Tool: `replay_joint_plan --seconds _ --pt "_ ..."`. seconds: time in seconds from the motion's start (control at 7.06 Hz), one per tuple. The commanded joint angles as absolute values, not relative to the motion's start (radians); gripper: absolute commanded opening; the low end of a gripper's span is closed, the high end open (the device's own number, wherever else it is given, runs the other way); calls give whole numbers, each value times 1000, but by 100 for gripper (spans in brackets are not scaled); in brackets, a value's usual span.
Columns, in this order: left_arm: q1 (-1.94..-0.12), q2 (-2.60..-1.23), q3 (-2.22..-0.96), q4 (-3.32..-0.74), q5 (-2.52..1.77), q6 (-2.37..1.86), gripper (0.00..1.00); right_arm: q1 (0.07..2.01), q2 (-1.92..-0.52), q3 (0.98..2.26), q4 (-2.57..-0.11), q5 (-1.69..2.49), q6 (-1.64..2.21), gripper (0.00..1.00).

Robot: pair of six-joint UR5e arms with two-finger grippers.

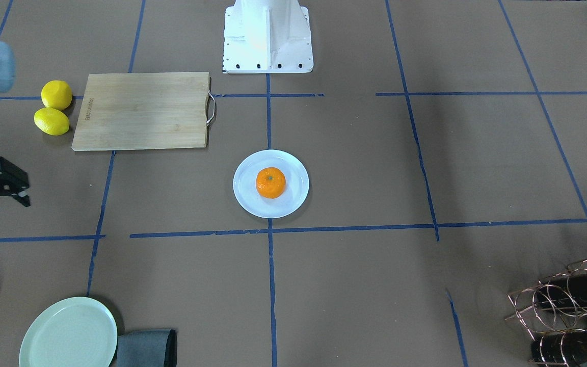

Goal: Pick orange to plate

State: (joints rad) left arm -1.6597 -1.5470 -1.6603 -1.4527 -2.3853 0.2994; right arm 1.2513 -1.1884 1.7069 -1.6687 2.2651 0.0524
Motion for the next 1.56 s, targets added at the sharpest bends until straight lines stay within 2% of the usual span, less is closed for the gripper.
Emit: replay_joint_plan --seconds 0.0,0.28,0.57,0.99,1.42 --pt "-1660 -1542 -1675 -1459 -2421 226 100 1418 -1392 1704 -1660 2276 -226 100" --pt "-1660 -1542 -1675 -1460 -2421 229 100 1547 -1568 1697 -1573 2272 -279 100" --pt "-1660 -1545 -1683 -1460 -2410 226 100 1620 -1655 1695 -1572 2302 -269 100" --pt "-1658 -1545 -1686 -1459 -2405 227 100 1615 -1623 1703 -1598 2309 -99 100" --pt "-1660 -1522 -1681 -1459 -2404 229 100 1609 -1626 1661 -1588 2306 -92 100"
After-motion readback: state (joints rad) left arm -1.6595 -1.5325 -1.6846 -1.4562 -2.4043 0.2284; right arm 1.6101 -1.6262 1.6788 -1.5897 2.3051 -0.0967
